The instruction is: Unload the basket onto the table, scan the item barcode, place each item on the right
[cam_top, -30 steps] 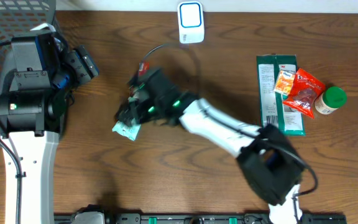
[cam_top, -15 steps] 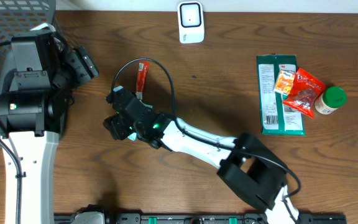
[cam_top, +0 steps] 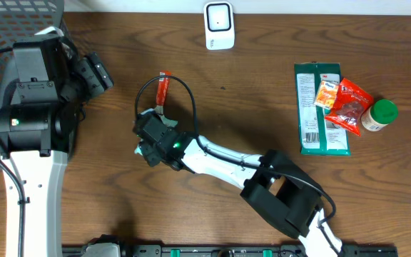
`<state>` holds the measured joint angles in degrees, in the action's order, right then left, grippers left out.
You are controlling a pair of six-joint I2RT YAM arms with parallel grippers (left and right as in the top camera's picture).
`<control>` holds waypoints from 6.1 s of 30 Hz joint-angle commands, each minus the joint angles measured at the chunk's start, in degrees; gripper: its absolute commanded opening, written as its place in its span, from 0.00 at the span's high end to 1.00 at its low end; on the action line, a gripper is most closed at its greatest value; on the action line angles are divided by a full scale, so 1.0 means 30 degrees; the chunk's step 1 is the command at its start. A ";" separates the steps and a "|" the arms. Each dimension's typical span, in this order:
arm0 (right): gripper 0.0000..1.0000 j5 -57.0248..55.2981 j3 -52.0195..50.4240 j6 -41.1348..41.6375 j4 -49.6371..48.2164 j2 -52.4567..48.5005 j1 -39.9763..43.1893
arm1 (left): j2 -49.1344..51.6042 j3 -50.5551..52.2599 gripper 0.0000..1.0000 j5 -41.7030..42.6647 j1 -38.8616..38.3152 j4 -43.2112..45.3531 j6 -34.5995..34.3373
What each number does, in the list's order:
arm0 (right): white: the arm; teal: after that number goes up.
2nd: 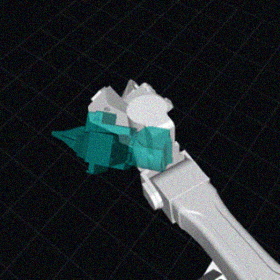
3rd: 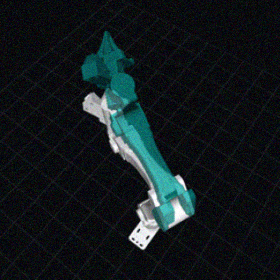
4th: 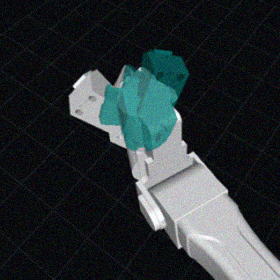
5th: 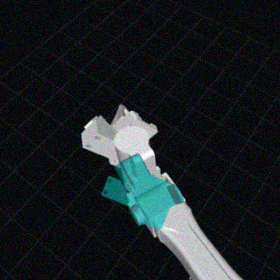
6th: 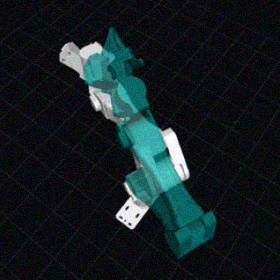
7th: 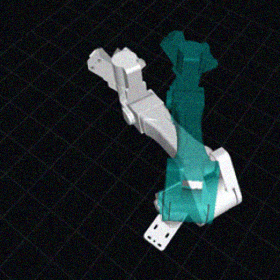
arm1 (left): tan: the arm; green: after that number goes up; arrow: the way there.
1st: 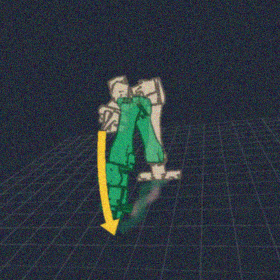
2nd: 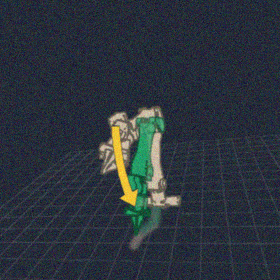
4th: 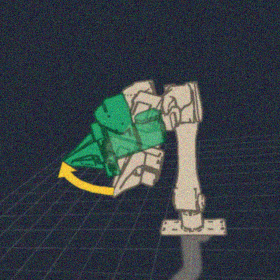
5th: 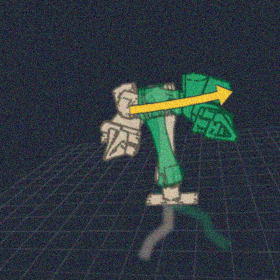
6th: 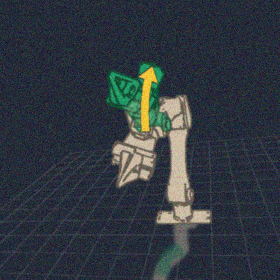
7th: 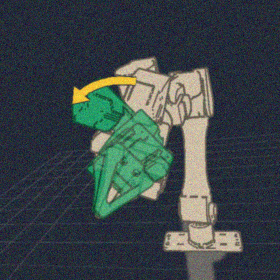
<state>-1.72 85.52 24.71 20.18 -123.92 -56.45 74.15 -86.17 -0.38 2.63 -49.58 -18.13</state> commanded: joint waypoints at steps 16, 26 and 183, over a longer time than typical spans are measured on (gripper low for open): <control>0.33 -0.3883 -0.0284 -0.5421 0.9020 0.4619 0.6360 | 0.0022 -0.0211 0.16 -0.0102 0.0080 -0.0044 0.0095; 0.71 0.4619 -0.0291 -0.2929 0.7038 0.6790 0.6870 | 0.0022 -0.0211 0.16 -0.0102 0.0080 -0.0044 0.0095; 0.79 1.9715 -0.2856 -0.4481 0.1239 -0.0080 1.2808 | 0.0044 -0.0211 0.16 -0.0102 0.0080 -0.0044 0.0095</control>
<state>60.36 76.90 11.20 23.66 -123.85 -19.16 74.15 -86.17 -0.36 2.63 -49.58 -18.11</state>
